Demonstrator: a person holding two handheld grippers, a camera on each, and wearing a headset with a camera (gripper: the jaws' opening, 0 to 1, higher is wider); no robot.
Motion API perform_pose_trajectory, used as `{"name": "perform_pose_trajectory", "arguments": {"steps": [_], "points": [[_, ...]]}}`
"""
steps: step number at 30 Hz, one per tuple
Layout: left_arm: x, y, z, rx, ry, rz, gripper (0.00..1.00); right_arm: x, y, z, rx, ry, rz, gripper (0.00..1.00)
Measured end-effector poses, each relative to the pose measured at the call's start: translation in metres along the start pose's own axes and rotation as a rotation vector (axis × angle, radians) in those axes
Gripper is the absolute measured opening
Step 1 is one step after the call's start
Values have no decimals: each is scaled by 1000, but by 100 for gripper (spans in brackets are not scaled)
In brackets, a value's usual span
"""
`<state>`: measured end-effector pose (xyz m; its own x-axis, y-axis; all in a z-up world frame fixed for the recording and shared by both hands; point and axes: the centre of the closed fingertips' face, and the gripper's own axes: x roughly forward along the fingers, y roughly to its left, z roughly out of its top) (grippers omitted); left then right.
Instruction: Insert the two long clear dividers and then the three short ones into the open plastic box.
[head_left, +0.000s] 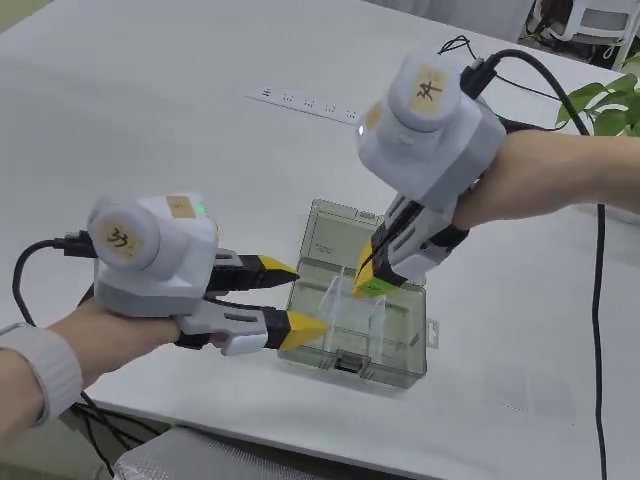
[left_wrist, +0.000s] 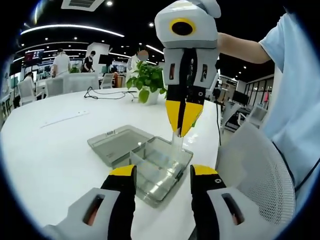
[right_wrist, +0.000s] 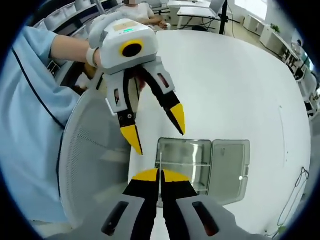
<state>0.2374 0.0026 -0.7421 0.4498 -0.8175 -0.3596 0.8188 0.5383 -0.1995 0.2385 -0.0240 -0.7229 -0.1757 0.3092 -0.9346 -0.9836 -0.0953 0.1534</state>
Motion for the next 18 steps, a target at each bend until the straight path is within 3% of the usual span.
{"name": "perform_pose_trajectory", "arguments": {"steps": [6, 15, 18], "points": [[-4, 9, -9, -4, 27, 50, 65, 6, -18, 3, 22, 3, -32, 2], [-10, 19, -17, -25, 53, 94, 85, 17, -31, 7, 38, 2, -53, 2], [-14, 28, -23, -19, 67, 147, 99, 20, -34, 11, 42, -5, -62, 2]]}}
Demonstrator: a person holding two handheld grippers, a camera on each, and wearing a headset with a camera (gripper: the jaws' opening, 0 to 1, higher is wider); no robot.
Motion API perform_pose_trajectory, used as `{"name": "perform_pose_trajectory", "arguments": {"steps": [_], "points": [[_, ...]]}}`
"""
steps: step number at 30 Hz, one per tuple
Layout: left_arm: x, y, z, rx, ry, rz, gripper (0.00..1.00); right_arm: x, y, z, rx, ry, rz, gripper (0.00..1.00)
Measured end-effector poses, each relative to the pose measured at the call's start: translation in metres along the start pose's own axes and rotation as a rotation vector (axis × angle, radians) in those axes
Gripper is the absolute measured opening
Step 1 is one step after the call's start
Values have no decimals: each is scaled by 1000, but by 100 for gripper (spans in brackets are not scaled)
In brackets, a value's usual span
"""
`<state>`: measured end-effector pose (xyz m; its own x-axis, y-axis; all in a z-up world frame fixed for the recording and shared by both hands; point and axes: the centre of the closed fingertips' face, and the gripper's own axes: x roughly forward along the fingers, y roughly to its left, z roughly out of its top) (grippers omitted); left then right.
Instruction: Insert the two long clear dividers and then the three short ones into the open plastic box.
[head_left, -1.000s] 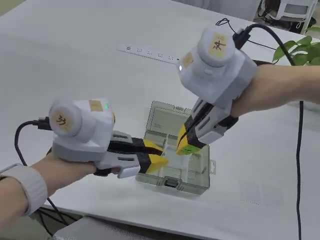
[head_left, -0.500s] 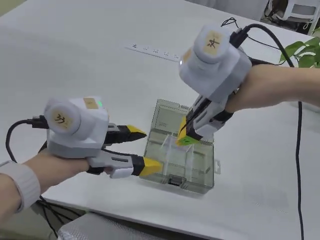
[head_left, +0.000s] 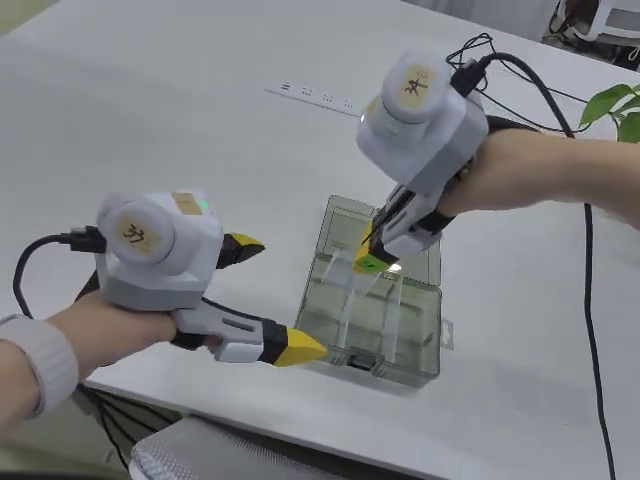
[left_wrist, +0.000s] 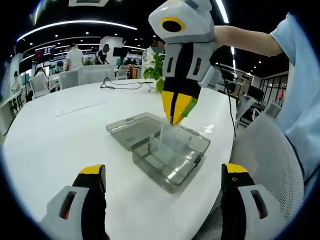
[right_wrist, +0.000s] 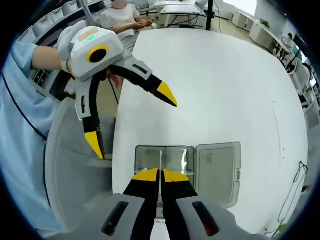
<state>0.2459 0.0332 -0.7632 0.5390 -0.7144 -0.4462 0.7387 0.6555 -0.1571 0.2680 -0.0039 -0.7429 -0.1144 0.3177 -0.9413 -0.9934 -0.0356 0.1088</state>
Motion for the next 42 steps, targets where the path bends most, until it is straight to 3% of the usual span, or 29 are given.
{"name": "perform_pose_trajectory", "arguments": {"steps": [4, 26, 42], "points": [[-3, 5, -5, -25, 5, 20, 100, 6, -6, 2, 10, -3, -1, 2], [-6, 3, -17, -64, 18, 9, 98, 23, -7, 1, 6, 24, 23, 2], [-5, 1, -17, -72, 14, 3, 96, 32, -4, 6, -6, 26, 1, 2]]}}
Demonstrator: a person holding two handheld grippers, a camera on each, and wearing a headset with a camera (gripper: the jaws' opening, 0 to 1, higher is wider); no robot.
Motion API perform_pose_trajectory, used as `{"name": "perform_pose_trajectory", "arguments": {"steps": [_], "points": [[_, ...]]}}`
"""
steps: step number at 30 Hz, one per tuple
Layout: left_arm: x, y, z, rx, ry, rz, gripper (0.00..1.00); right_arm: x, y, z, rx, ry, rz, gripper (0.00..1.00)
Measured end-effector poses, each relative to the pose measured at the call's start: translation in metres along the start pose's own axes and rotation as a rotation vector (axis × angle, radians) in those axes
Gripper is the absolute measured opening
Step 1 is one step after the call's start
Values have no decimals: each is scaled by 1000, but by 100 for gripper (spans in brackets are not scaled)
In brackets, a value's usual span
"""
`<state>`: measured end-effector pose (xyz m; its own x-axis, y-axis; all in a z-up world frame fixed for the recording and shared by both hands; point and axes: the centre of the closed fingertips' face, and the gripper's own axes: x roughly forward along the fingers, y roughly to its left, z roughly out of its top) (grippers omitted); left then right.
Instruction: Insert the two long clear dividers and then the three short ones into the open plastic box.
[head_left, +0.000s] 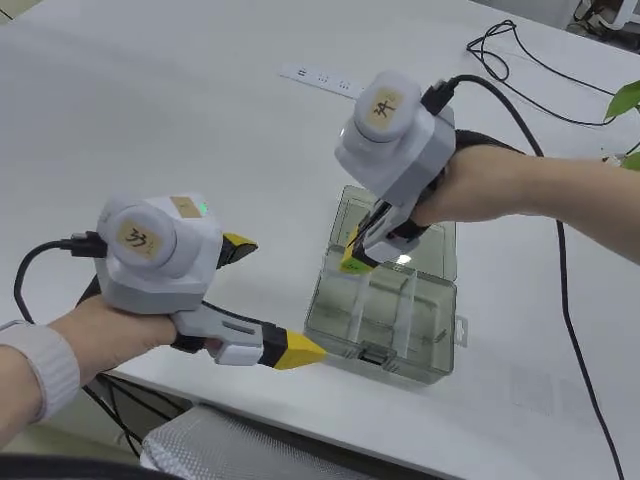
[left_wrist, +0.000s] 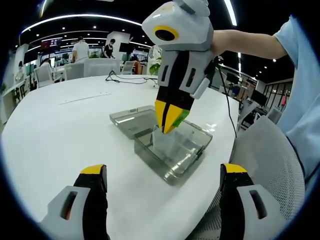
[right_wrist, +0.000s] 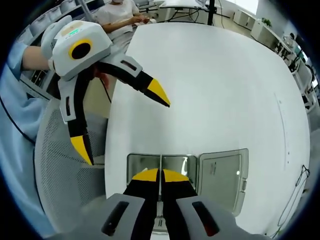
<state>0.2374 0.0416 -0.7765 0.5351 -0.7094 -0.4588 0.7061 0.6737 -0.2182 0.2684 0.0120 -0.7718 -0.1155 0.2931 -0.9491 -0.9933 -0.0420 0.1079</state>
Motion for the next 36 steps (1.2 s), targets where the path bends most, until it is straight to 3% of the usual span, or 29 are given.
{"name": "perform_pose_trajectory", "arguments": {"steps": [24, 36], "points": [[2, -5, 3, 6, 6, -11, 93, -6, 1, -11, -3, 22, -6, 2], [3, -5, 1, 5, 13, -13, 92, 3, 2, -13, 7, 1, -13, 1]]}}
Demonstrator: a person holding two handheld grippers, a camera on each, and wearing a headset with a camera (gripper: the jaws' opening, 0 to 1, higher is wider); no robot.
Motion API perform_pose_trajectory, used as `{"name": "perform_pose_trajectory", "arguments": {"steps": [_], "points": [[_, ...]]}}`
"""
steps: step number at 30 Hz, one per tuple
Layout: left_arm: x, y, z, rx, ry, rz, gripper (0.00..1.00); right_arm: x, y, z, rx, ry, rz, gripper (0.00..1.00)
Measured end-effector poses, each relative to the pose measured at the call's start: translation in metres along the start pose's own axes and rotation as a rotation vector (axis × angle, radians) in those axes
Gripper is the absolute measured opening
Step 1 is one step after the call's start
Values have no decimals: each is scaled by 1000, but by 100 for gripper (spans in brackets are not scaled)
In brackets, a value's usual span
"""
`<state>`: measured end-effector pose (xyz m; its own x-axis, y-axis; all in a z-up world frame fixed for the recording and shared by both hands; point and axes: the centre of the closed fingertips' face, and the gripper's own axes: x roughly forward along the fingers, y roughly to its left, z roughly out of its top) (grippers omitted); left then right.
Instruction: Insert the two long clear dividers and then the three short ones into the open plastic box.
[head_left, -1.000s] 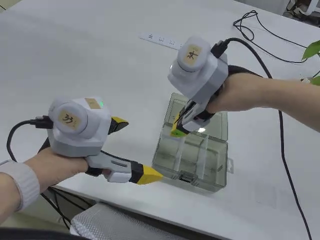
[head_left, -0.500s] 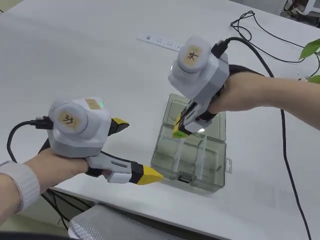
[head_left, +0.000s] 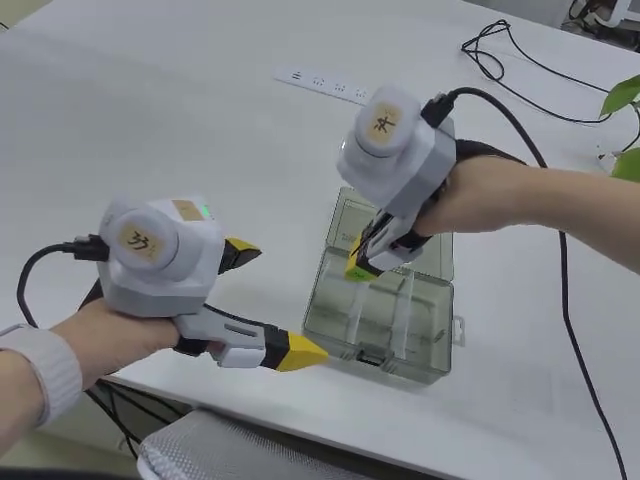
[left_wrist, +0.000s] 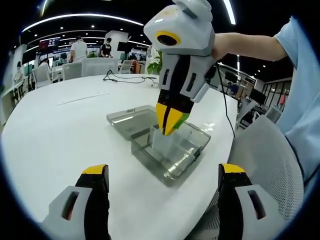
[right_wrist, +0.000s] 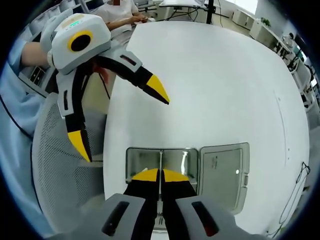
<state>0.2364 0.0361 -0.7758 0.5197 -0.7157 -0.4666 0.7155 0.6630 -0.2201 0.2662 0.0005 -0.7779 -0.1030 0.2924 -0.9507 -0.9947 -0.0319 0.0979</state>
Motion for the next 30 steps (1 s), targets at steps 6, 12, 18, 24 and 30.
{"name": "perform_pose_trajectory", "arguments": {"steps": [6, 12, 18, 24, 30], "points": [[0, -1, -2, -3, 7, -1, 92, 6, 0, -2, 18, -24, -6, 1], [1, -2, -3, -4, 10, -2, 92, 12, 2, -2, 19, -29, -4, 1], [-1, -2, -3, -6, 10, 0, 91, 25, -3, -4, 14, -7, -11, 2], [-2, -1, -4, -7, 10, 3, 91, 34, -5, -6, 8, 16, -19, 2], [-1, -1, -3, -3, 10, 3, 91, 40, -6, -8, 0, 39, -28, 2]]}}
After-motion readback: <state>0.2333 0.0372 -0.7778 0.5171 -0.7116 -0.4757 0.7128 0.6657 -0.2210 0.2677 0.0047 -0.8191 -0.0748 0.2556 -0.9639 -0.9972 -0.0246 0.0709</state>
